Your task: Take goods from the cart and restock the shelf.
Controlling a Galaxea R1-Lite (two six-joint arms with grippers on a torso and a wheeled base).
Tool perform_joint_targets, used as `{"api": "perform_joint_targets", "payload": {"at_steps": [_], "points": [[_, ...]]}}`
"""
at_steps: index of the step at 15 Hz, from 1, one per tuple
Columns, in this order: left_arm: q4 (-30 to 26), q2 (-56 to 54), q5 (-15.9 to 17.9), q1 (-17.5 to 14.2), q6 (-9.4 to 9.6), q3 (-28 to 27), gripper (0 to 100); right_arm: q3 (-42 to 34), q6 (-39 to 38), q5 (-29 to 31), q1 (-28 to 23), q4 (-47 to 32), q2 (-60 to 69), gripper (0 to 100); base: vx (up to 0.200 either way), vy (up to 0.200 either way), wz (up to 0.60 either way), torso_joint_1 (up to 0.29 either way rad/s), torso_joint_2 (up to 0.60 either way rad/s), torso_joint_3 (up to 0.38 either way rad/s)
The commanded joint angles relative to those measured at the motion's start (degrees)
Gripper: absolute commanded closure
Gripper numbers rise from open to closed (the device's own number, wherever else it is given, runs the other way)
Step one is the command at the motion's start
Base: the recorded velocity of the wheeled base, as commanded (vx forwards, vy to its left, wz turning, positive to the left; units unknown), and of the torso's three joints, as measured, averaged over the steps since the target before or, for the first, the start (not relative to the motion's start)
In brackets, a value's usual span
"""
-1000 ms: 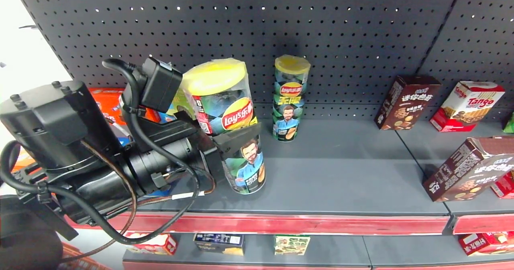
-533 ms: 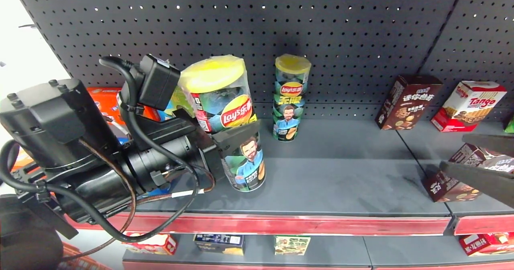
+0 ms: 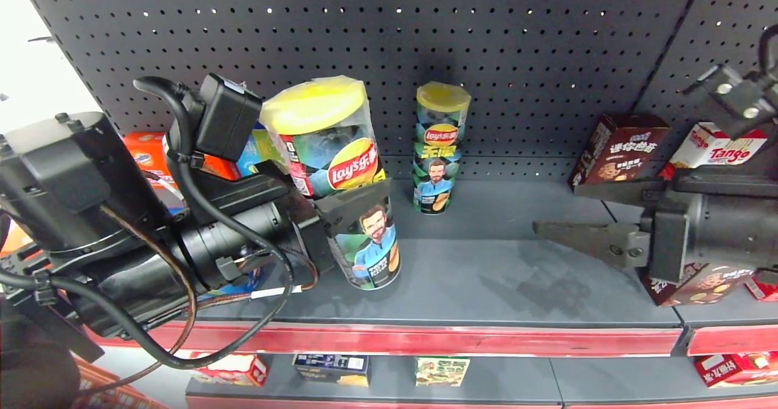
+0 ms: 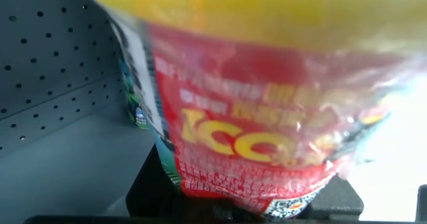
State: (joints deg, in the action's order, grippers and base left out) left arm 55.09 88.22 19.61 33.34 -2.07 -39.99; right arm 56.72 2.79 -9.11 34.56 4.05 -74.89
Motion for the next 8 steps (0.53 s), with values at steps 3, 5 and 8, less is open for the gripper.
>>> {"api": "perform_joint_targets", "payload": {"at_steps": [3,5,8], "points": [[-6.4,-2.3,1.9,-2.1,0.05,-0.4,100,9.3,3.4,0.1,-1.5,0.9,-13.3,0,0.0,0.0,0.0,0.0,0.0,0.0],[-6.7,-2.2,2.8,-2.5,0.14,-0.4,100,10.7,6.5,-0.2,-5.3,4.1,-17.8,0,0.0,0.0,0.0,0.0,0.0,0.0],[-6.7,-1.0,3.2,-3.2,0.14,-1.9,100,12.6,6.7,-2.1,-8.2,10.4,-23.8,0,0.0,0.0,0.0,0.0,0.0,0.0]]}}
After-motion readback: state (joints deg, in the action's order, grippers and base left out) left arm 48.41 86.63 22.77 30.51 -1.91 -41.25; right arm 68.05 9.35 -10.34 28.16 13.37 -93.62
